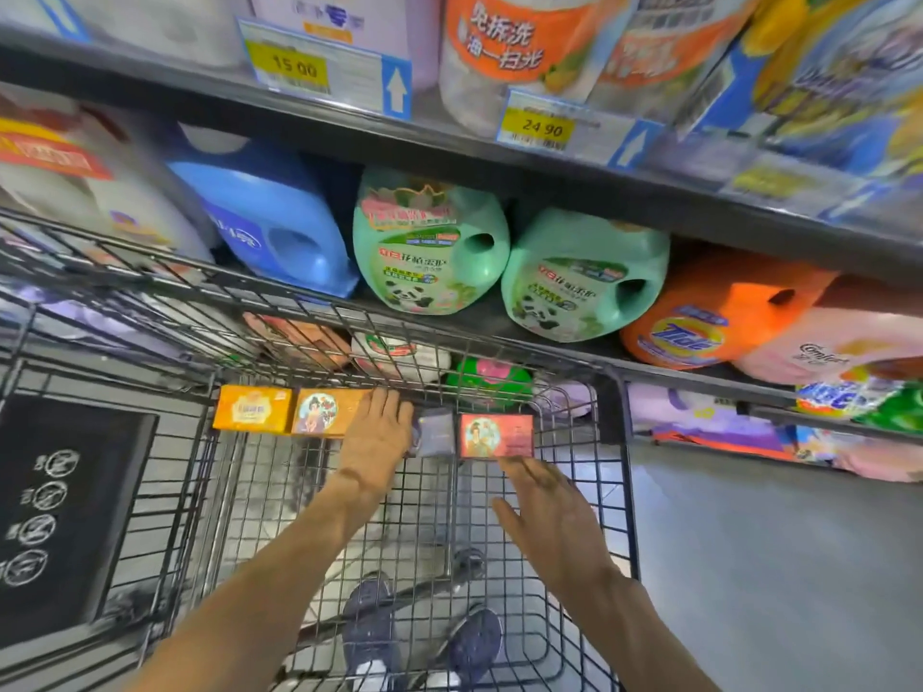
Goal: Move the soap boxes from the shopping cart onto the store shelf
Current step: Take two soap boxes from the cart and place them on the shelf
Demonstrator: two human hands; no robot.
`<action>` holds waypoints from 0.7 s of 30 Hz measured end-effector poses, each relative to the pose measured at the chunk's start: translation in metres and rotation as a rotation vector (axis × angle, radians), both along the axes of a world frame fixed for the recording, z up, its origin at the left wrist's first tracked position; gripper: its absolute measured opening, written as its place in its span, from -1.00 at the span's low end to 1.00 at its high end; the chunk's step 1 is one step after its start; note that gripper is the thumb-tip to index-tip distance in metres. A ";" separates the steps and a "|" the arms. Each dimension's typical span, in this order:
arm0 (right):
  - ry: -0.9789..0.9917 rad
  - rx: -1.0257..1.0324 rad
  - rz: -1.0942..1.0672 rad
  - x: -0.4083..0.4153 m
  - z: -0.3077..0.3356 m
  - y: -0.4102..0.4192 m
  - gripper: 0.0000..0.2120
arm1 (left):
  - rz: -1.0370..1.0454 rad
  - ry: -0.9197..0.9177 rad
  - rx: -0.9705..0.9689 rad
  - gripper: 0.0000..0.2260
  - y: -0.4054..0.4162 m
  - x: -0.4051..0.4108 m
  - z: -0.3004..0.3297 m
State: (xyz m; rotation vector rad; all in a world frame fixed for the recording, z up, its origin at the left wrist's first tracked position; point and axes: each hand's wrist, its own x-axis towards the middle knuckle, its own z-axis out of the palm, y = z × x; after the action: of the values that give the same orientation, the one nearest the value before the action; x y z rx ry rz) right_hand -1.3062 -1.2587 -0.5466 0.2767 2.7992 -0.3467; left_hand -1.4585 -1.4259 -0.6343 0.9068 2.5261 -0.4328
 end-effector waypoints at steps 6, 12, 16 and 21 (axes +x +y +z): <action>-0.001 0.152 0.050 -0.016 -0.031 0.007 -0.51 | 0.056 -0.074 0.154 -0.55 -0.014 0.014 -0.008; -0.239 0.165 0.018 -0.046 -0.068 0.021 -0.30 | 0.059 -0.097 0.322 -0.50 -0.036 0.036 -0.016; -0.399 0.023 -0.128 -0.070 -0.086 0.028 -0.45 | 0.201 -0.148 0.479 -0.62 -0.060 0.050 -0.003; -0.240 -0.025 -0.174 -0.066 -0.089 0.030 -0.40 | 0.355 -0.243 0.616 -0.62 -0.100 0.066 0.013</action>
State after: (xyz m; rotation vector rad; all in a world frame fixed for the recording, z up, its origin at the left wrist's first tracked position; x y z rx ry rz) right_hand -1.3719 -1.2284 -0.6352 0.5216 2.5394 -0.3615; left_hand -1.3924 -1.5260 -0.6218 0.6255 2.5384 0.5593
